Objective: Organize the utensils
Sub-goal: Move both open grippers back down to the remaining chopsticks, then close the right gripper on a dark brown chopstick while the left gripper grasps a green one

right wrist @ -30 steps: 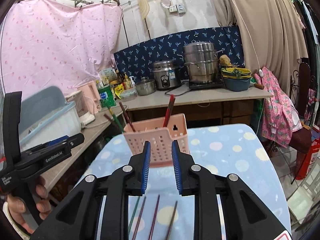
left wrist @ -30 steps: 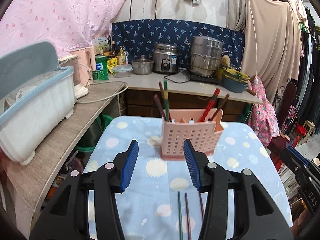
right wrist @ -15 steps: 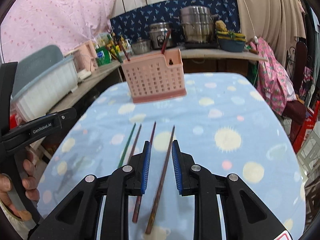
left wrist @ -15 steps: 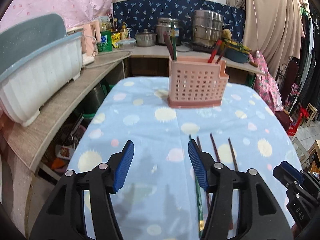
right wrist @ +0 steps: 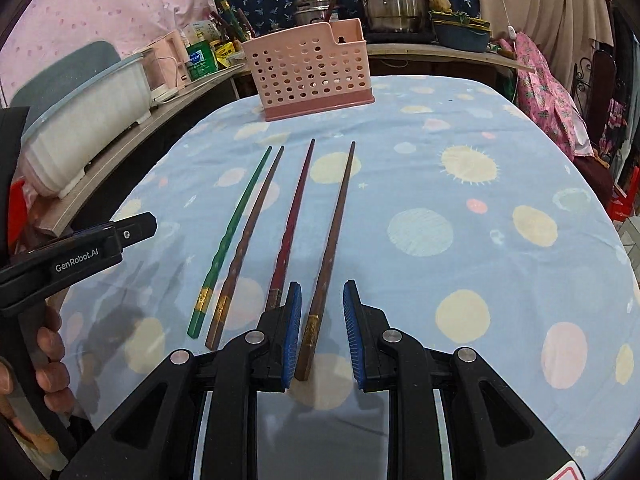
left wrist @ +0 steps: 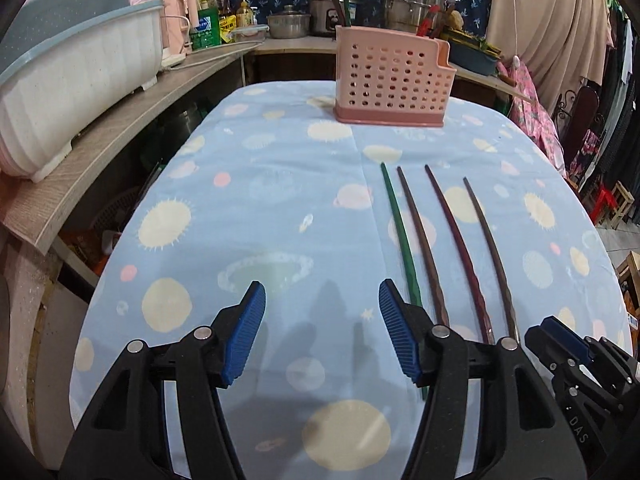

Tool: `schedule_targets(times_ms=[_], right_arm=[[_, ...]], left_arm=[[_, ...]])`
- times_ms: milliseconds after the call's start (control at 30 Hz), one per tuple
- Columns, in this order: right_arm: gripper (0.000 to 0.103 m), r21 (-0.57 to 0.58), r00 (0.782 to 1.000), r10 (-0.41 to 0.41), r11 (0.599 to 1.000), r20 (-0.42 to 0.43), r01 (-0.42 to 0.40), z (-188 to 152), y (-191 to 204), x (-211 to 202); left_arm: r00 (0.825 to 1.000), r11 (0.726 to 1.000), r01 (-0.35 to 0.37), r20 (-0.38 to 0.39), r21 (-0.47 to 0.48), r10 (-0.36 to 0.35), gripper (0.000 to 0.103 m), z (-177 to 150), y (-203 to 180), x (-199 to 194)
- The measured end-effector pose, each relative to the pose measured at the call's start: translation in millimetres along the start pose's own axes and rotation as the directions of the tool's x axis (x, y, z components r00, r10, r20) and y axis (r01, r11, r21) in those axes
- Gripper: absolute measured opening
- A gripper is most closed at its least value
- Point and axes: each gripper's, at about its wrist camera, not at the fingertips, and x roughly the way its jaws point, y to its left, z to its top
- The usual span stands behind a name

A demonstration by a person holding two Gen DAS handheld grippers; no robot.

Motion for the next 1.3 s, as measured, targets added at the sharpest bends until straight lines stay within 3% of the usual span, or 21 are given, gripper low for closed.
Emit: schedule_targets(times_ms=[500, 767, 1300], right_arm=[[0.02, -0.011, 1.0, -0.011, 1.0, -0.023, 0.011, -16.8, 6.4, 6.5], [0.009, -0.016, 0.999, -0.036, 0.999, -0.012, 0.035, -18.3, 4.2, 6.6], [0.009, -0.021, 1.0, -0.03, 0.999, 0.002, 0.03, -20.8, 2.2, 6.2]], left_arm=[[0.999, 1.0, 0.022, -0.049, 0.017, -0.021, 0.058, -21.9, -11.5, 5.9], [0.998, 0.999, 0.032, -0.058, 0.024, -0.031, 0.063, -26.0, -17.5, 6.8], [0.995, 0.996, 0.059, -0.083, 0.06, -0.054, 0.066, -35.8, -38.7, 11.6]])
